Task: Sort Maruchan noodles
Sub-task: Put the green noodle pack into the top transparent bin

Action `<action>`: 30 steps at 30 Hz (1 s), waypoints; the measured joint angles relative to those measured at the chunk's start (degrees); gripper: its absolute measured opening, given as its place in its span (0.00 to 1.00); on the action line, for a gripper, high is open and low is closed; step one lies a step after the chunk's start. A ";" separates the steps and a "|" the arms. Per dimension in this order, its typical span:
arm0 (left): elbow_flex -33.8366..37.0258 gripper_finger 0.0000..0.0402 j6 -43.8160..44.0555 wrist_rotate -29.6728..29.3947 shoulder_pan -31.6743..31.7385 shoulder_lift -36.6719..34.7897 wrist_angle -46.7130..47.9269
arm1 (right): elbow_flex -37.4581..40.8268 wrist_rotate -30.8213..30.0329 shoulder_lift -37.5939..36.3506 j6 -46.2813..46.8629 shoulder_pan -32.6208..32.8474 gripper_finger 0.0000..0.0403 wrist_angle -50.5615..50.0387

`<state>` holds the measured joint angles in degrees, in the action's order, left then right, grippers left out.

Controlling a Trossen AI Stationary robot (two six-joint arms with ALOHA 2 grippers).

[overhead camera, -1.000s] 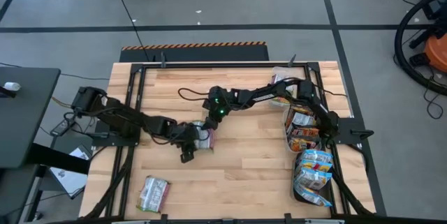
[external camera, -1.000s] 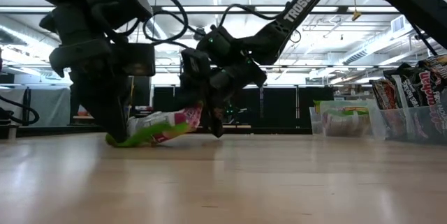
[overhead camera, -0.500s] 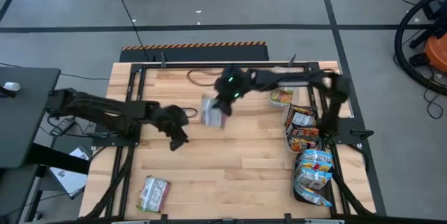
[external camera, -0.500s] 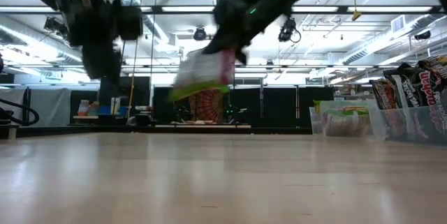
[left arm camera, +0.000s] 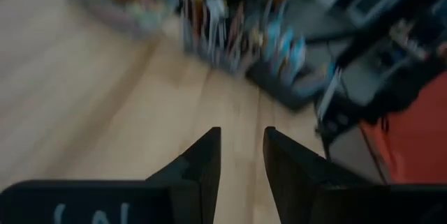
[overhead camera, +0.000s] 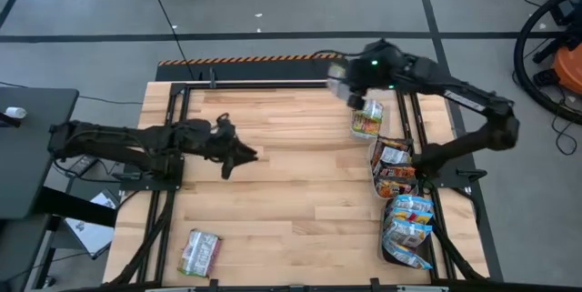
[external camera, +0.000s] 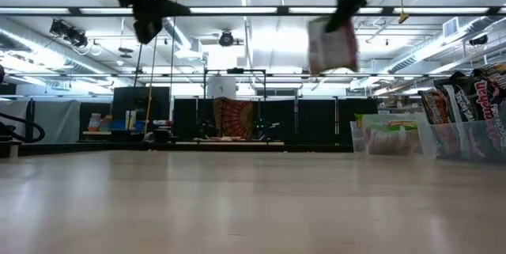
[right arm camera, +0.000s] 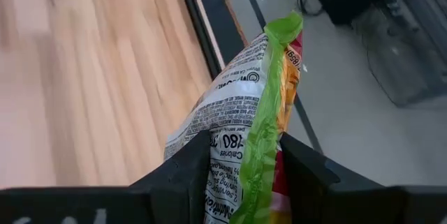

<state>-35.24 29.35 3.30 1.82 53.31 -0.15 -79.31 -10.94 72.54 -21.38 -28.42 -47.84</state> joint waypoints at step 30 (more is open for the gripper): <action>0.00 0.28 6.06 4.71 5.14 0.30 -5.90 | 39.23 -10.34 -13.69 -39.88 -13.95 0.49 27.08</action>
<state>-35.24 35.40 8.01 6.96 53.60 -6.04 -40.08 -21.28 58.85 -61.26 -42.37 -20.77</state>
